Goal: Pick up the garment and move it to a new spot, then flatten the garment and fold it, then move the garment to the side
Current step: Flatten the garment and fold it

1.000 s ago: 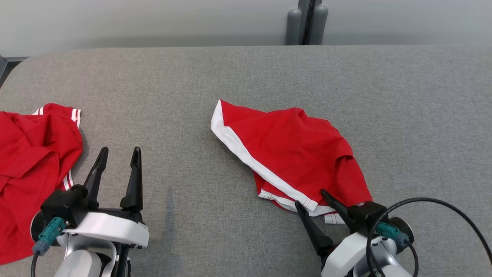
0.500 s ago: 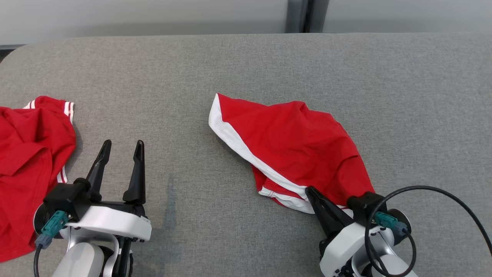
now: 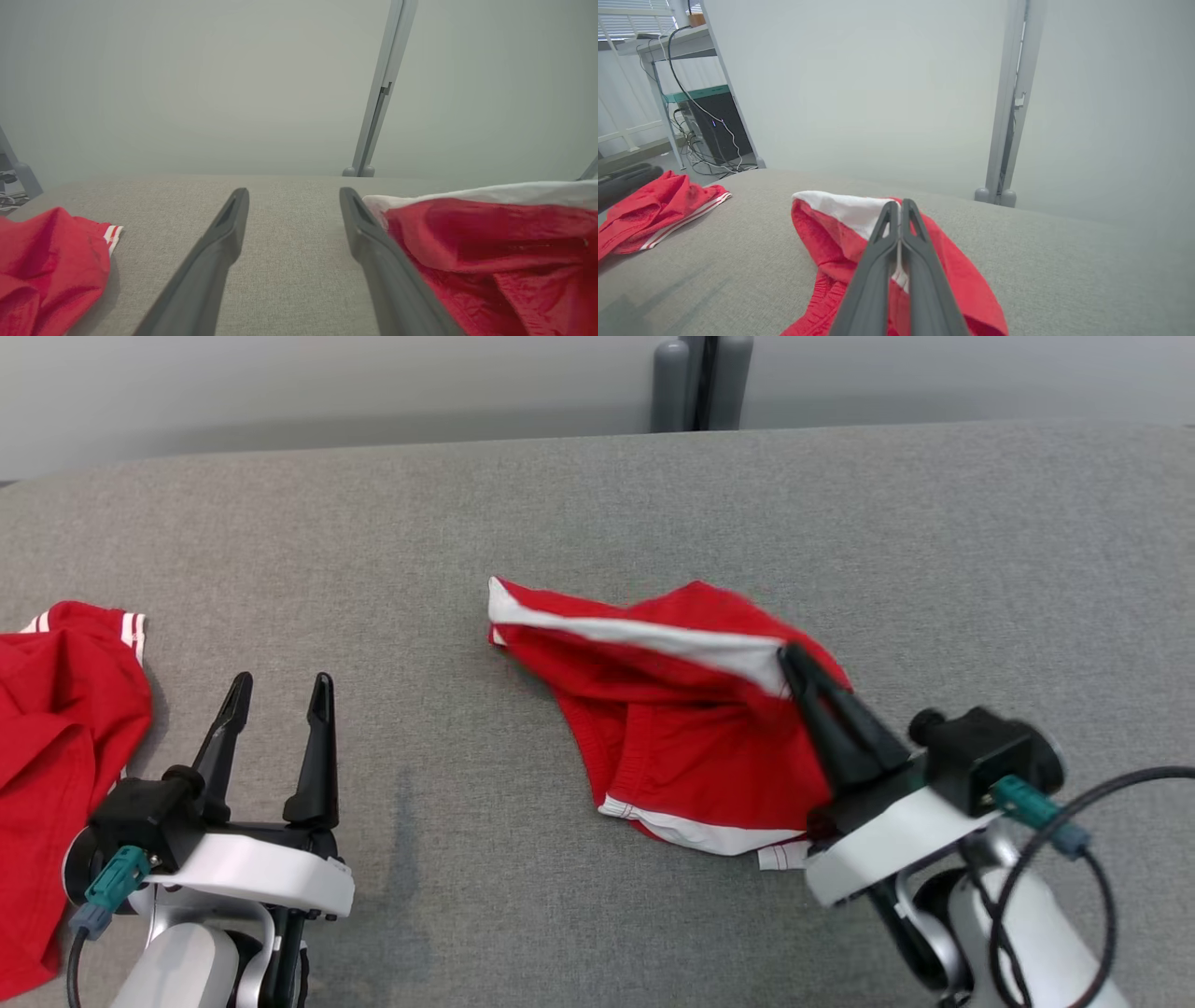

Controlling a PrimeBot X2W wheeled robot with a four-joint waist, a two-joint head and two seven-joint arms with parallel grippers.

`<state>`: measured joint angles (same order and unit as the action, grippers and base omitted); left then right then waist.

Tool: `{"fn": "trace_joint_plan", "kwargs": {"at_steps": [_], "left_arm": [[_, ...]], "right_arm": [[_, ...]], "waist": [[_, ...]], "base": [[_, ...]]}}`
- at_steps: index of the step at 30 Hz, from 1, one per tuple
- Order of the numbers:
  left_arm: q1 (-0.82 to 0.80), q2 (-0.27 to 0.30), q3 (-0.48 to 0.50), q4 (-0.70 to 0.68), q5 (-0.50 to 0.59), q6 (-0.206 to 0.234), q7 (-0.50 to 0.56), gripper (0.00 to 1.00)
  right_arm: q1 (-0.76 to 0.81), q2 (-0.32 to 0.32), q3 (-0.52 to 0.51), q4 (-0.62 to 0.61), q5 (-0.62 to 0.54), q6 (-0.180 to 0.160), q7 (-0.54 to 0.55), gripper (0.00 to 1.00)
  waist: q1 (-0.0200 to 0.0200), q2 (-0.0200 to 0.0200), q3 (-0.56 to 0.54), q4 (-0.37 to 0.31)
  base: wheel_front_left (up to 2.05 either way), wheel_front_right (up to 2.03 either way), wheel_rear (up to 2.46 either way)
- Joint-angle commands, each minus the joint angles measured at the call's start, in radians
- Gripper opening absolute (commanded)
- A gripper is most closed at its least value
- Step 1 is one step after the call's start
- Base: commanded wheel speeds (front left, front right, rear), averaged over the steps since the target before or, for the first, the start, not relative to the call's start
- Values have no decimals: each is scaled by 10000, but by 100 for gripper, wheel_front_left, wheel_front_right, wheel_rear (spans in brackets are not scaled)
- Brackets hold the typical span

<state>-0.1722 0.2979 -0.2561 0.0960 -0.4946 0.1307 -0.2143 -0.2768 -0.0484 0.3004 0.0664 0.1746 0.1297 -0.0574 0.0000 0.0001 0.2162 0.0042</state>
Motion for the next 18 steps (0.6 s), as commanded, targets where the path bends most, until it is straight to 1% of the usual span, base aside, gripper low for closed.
{"fn": "trace_joint_plan", "kwargs": {"at_steps": [1,8,9,12,15,18], "left_arm": [[0,70,33,-66,-29,57,-3,100],[139,123,70,-235,-76,178,41,100],[139,123,70,-235,-76,178,41,100],[169,138,68,-278,-90,201,47,100],[112,154,40,-312,-95,195,57,100],[3,167,-2,-339,-85,187,56,100]], "right_arm": [[-90,-132,-176,-309,-132,20,62,0],[317,-380,-1497,-1736,-622,20,598,0],[317,-380,-1497,-1736,-622,20,598,0],[614,-368,-2207,-1984,-723,20,804,0],[941,-295,-2731,-1791,-643,20,915,0],[1180,-205,-3087,-1178,-493,20,949,0]], "waist": [[0,-1,-52,-69],[0,-1,-64,-216],[0,-1,-64,-216],[0,-1,-22,-262],[0,-1,64,-282],[0,-1,180,-281]], "base": [[0,0,0],[0,0,0],[0,0,0],[0,0,0],[0,0,0],[0,0,0]]}}
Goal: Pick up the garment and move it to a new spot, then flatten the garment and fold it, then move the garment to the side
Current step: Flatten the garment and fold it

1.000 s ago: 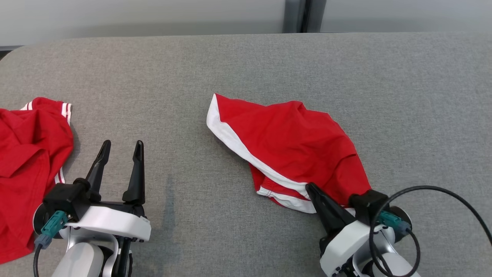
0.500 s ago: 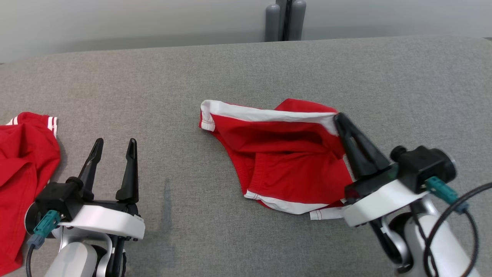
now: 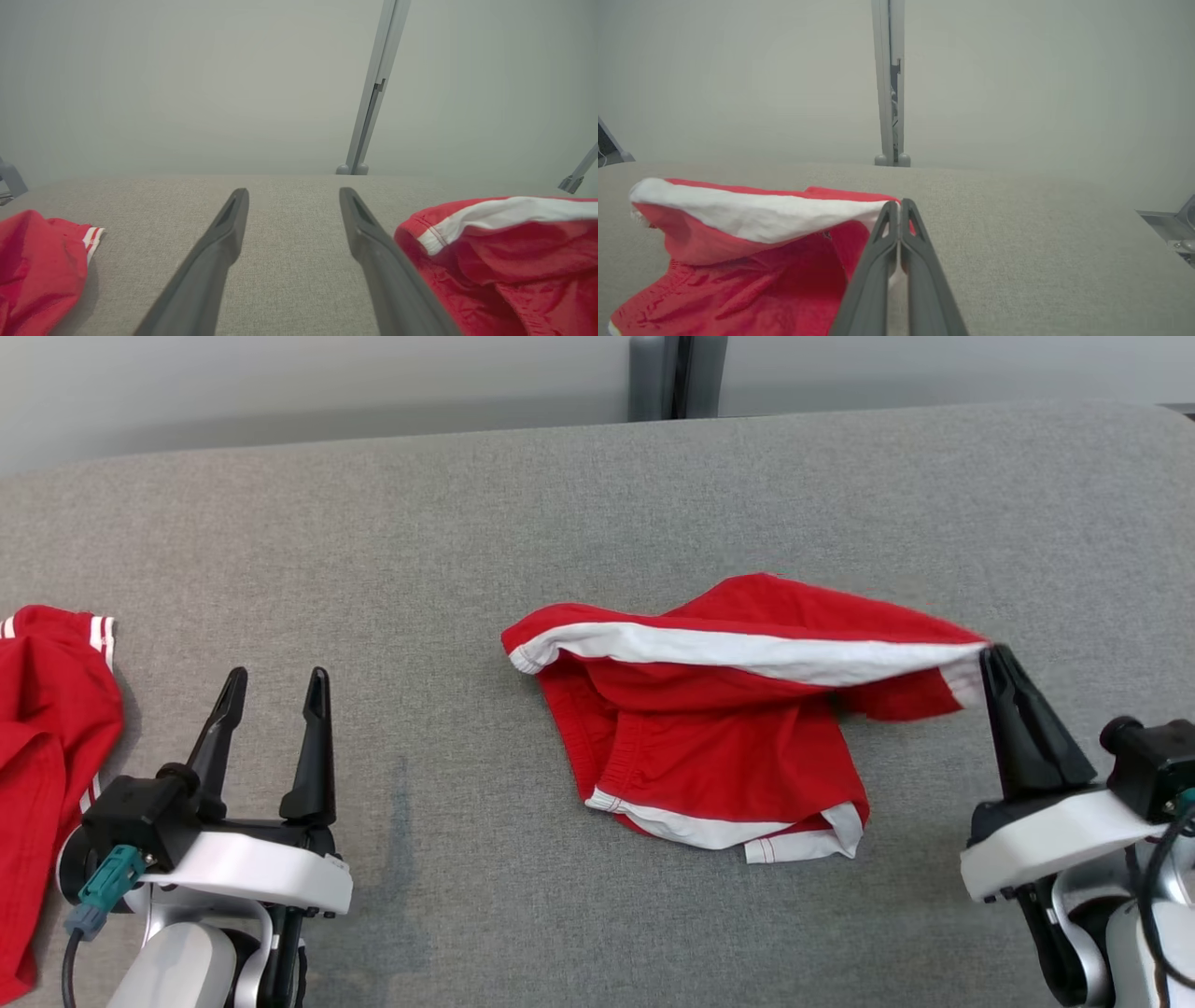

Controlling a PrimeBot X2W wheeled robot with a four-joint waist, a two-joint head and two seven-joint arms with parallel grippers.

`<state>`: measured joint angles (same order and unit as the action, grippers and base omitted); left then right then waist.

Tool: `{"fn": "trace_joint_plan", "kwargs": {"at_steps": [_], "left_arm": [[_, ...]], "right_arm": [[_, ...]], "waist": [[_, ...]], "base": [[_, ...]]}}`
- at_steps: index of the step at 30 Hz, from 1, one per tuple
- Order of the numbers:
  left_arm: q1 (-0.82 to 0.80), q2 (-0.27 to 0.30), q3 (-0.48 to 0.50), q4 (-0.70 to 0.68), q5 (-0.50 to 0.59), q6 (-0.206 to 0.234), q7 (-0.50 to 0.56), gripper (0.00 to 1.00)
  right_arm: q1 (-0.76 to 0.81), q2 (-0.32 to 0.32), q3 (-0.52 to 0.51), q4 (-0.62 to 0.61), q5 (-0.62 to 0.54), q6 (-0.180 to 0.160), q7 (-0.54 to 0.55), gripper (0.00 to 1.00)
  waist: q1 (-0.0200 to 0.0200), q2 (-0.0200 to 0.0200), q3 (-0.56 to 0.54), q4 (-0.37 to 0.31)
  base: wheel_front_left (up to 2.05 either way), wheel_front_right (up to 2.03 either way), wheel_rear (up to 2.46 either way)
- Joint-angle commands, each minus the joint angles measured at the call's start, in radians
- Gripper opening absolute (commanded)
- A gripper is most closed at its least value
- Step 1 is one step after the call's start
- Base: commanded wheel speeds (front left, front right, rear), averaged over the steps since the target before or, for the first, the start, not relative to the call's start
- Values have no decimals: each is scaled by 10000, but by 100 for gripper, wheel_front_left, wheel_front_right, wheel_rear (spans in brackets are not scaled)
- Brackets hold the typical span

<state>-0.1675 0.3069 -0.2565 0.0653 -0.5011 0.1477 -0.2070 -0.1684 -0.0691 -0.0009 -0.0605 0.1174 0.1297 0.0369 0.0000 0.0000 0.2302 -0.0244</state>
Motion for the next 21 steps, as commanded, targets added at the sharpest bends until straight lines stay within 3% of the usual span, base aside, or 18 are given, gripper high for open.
{"fn": "trace_joint_plan", "kwargs": {"at_steps": [1,12,13,14,15,16,21], "left_arm": [[-88,67,-19,-32,-19,5,-4,100],[-280,145,-132,5,-22,-48,44,100],[-264,152,-144,13,-19,-44,49,100],[-248,161,-154,22,-19,-41,55,100],[-225,172,-163,29,-29,-40,61,100],[-192,177,-172,45,-39,-40,62,100],[3,166,-193,81,-101,18,78,100]], "right_arm": [[113,29,-163,356,185,20,-69,0],[-351,150,-287,2911,574,20,-944,0],[-392,155,-266,2986,563,20,-1023,12],[-436,156,-258,3056,486,20,-1087,49],[-469,156,-274,3075,439,20,-1156,96],[-485,155,-299,3071,389,20,-1230,100],[-425,159,-407,2606,285,20,-1440,100]], "waist": [[0,0,72,14],[0,0,260,40],[0,0,241,40],[0,0,208,39],[0,0,170,37],[0,0,120,37],[0,0,-193,26]], "base": [[0,0,0],[0,0,0],[0,0,0],[0,0,0],[0,0,0],[0,0,0],[0,0,0]]}}
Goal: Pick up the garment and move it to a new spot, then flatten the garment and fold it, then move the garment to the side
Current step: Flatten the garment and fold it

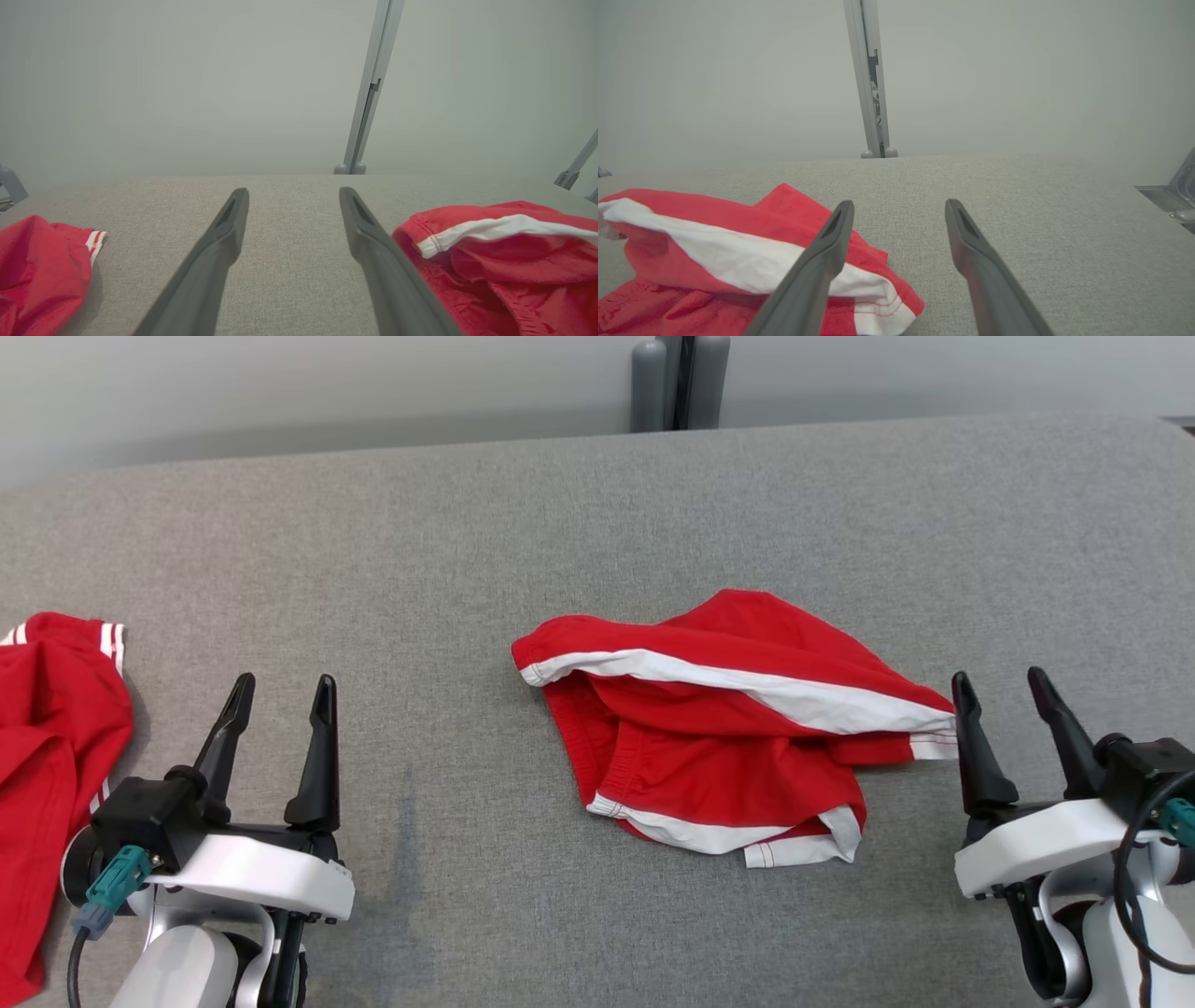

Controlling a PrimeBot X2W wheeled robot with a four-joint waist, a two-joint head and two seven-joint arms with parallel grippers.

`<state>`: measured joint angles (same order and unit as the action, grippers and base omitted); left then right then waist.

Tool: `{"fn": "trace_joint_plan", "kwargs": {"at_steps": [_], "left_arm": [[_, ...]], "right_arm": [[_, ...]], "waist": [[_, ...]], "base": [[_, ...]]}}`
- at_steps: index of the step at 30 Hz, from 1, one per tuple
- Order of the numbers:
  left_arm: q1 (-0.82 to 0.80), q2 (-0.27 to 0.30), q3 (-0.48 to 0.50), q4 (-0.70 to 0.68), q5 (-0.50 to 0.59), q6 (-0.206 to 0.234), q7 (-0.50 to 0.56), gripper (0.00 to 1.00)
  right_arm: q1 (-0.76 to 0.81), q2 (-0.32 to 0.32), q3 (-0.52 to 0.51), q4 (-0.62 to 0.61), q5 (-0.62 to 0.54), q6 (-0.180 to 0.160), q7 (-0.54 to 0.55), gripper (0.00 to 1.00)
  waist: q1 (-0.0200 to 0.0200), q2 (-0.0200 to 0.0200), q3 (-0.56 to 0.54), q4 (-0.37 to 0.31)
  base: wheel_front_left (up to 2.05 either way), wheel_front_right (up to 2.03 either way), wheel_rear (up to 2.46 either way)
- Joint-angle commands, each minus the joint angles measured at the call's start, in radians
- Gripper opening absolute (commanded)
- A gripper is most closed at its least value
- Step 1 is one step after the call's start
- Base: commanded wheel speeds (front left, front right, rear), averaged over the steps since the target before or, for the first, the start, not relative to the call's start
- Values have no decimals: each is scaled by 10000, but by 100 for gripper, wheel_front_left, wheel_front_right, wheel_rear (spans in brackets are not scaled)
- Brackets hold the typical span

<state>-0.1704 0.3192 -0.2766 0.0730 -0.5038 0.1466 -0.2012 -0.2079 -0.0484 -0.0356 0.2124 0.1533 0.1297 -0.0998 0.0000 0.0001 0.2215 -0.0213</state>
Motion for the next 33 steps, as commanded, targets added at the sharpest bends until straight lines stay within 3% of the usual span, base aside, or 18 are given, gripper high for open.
{"fn": "trace_joint_plan", "kwargs": {"at_steps": [1,14,25,33], "left_arm": [[78,38,3,12,-84,42,21,100],[525,8,-105,-55,-156,205,19,100],[410,47,-179,-182,-193,266,114,100],[-422,-82,-476,-282,-144,-13,367,100]], "right_arm": [[14,-45,-68,-278,-88,20,-96,100],[776,-46,89,-2216,-73,20,386,100],[1016,-47,175,-2530,106,20,523,100],[834,-45,192,-2580,136,20,558,100]], "waist": [[0,-1,-176,-5],[0,-1,-863,86],[0,-1,-779,120],[0,-1,-544,78]], "base": [[0,0,0],[0,0,0],[0,0,0],[0,0,0]]}}
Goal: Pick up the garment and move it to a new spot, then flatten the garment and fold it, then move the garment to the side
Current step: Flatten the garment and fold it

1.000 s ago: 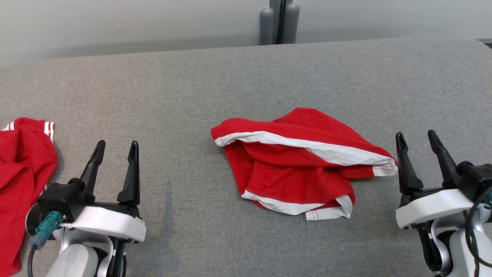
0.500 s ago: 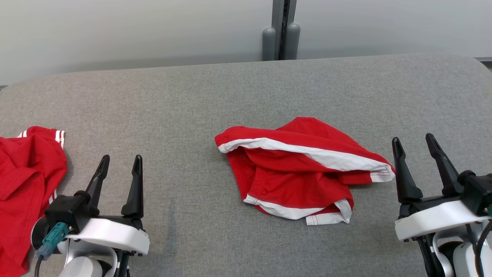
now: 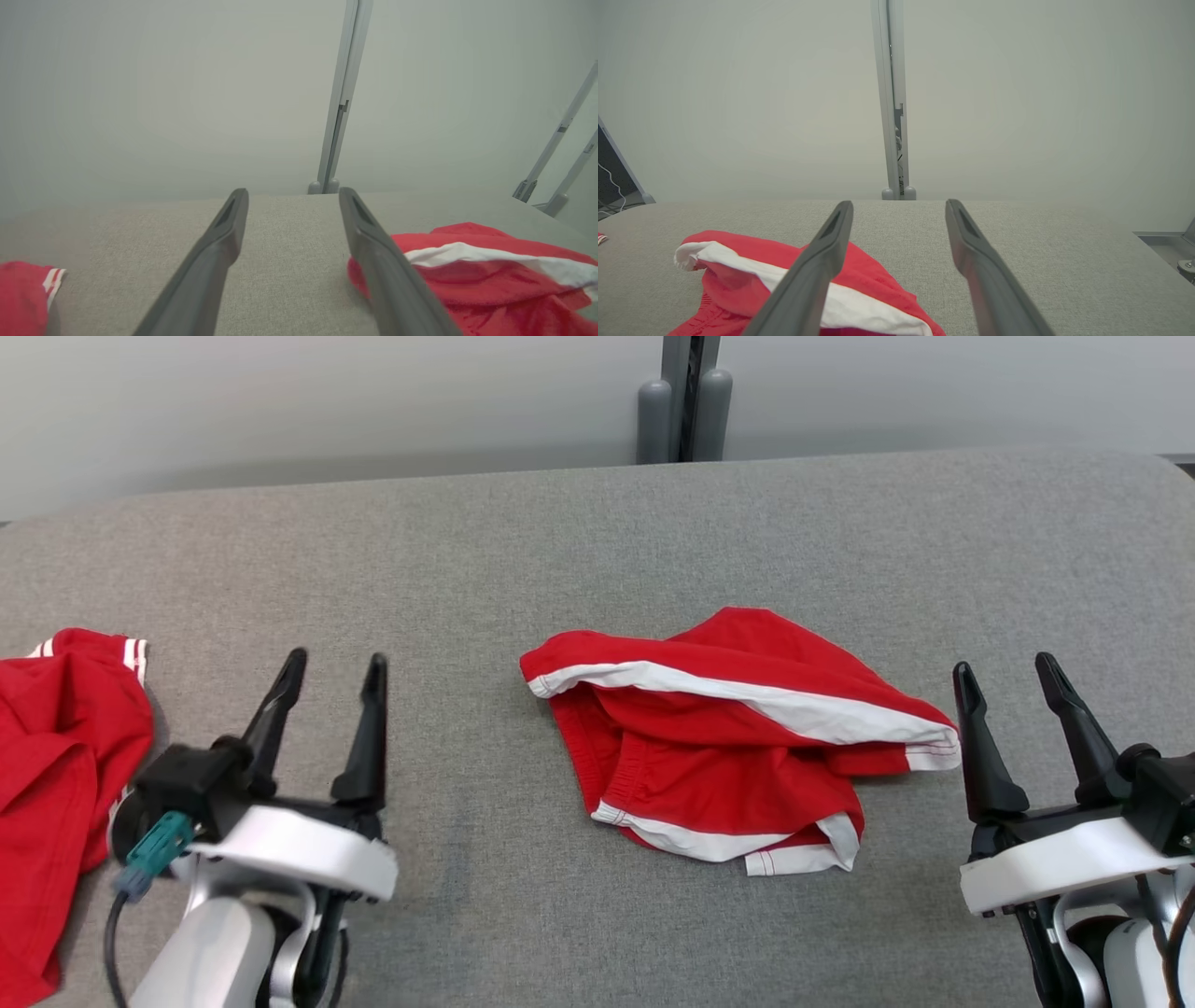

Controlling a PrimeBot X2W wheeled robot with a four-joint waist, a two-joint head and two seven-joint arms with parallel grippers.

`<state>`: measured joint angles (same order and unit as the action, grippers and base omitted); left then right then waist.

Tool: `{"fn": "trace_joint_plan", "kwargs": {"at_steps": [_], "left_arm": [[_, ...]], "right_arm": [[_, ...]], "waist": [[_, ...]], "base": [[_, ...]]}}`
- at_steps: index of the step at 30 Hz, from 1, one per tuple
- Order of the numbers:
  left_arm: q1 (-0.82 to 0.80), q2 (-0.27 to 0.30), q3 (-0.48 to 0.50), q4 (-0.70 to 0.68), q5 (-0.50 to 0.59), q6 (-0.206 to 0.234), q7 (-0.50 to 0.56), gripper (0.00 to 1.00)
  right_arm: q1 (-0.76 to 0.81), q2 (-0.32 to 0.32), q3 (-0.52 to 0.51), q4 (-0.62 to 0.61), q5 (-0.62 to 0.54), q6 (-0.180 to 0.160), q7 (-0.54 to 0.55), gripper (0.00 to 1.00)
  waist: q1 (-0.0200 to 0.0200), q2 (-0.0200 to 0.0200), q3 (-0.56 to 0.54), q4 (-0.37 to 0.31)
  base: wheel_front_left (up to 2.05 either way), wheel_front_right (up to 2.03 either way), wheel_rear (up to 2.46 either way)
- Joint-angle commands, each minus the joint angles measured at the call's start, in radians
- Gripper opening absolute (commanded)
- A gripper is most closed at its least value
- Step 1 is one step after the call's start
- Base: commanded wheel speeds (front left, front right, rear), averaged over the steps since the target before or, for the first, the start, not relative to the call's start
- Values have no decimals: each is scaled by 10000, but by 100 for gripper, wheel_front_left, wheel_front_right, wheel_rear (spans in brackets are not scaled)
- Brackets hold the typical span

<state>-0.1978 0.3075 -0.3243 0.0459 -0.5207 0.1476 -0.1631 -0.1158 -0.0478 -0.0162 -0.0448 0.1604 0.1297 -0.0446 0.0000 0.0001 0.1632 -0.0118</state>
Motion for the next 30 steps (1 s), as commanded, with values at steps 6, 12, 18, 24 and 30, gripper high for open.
{"fn": "trace_joint_plan", "kwargs": {"at_steps": [6,12,18,24,30], "left_arm": [[-1303,-563,-1027,701,-151,-758,913,100],[-1837,-987,-1566,2047,-616,-1321,1781,100],[-2179,-1164,-1451,3027,-980,-1565,1815,100],[-2466,-1172,-1295,3397,-1116,-1664,1554,100],[-2474,-1117,-1309,3311,-1062,-1671,1368,100]], "right_arm": [[-301,-52,114,-27,86,20,-107,100],[-406,-57,271,155,191,20,-262,100],[-427,-54,264,311,345,20,-425,100],[-381,-54,272,466,437,20,-526,100],[-276,-55,313,545,472,20,-501,100]], "waist": [[0,-1,579,-291],[0,-1,1015,-698],[0,-1,1275,-943],[0,-1,1377,-998],[0,-1,1391,-1001]], "base": [[0,0,0],[0,0,0],[0,0,0],[0,0,0],[0,0,0]]}}
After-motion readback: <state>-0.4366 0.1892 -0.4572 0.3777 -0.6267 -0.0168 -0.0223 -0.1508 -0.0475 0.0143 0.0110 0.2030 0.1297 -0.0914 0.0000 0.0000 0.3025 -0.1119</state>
